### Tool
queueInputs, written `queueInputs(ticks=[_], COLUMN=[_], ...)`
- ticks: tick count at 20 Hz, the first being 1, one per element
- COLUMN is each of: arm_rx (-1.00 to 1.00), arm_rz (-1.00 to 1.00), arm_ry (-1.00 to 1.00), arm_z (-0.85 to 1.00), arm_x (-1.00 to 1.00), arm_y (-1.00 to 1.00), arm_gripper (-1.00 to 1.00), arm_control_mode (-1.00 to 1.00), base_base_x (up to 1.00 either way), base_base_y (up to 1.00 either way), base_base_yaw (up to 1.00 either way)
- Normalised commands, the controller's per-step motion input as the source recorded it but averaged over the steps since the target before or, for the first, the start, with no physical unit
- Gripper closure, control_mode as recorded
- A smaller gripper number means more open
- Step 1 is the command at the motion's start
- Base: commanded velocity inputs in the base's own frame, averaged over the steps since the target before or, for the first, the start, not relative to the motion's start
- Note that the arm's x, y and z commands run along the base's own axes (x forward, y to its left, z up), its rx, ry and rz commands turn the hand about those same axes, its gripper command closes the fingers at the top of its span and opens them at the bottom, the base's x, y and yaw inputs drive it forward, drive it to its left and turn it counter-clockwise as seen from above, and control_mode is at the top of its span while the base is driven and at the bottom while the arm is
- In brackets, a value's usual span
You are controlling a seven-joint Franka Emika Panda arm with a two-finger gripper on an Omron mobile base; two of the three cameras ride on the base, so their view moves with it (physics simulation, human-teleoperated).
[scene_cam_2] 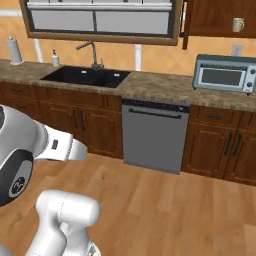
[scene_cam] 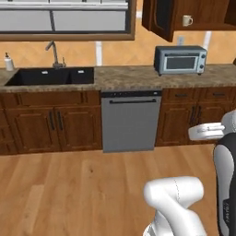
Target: Gather all objects into one cabinet and sort the glasses and bowls to opposite sides.
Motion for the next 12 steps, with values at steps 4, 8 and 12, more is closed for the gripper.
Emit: queueInputs(ticks=[4, 8, 12], arm_rx=[0.00, 0.00, 0.00], arm_rz=[0.00, 0.00, 0.00], arm_ry=[0.00, 0.00, 0.00], arm_z=[0.00, 0.00, 0.00], arm_x=[0.00, 0.00, 0.00], arm_y=[0.00, 0.00, 0.00], arm_gripper=[-1.00, -1.00, -1.00], arm_control_mode=[1.00, 1.00, 1.00], base_base_x=[1.00, 1.00, 1.00], base_base_y=[-0.08, -0.03, 0.02], base_base_yaw=[-0.10, -0.10, -0.11])
